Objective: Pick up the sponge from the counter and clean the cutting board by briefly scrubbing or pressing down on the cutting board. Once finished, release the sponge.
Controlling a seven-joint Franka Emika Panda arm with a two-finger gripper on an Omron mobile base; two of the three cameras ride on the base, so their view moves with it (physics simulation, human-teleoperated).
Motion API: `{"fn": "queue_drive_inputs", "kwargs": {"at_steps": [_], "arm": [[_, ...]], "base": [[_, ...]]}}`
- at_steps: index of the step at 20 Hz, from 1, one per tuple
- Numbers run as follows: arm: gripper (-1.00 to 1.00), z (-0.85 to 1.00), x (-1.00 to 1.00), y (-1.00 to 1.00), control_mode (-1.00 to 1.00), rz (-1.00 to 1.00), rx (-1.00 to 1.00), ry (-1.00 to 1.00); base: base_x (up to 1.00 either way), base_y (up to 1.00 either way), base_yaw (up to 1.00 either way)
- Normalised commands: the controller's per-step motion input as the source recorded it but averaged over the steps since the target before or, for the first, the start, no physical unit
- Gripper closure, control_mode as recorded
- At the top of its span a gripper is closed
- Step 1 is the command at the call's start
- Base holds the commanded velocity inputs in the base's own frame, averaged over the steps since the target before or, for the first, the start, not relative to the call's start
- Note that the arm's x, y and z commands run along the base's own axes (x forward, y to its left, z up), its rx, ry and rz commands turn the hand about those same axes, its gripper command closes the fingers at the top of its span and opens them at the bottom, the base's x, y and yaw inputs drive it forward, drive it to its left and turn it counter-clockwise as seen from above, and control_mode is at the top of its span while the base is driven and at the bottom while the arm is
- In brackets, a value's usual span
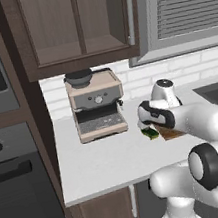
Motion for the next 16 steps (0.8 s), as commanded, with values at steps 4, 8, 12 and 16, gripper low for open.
{"fn": "queue_drive_inputs", "kwargs": {"at_steps": [4, 8, 12, 16], "arm": [[-1.00, -0.33, 0.35, -0.03, -1.00, 0.04, 0.00, 0.00], [-1.00, -0.37, 0.27, 0.00, -1.00, 0.02, 0.00, 0.00], [-1.00, -0.30, 0.24, 0.00, -1.00, 0.00, 0.00, 0.02], [-1.00, -0.27, 0.15, -0.02, -1.00, 0.00, 0.00, 0.01]], "base": [[0.00, 0.00, 0.00], [0.00, 0.00, 0.00], [0.00, 0.00, 0.00], [0.00, 0.00, 0.00]]}}
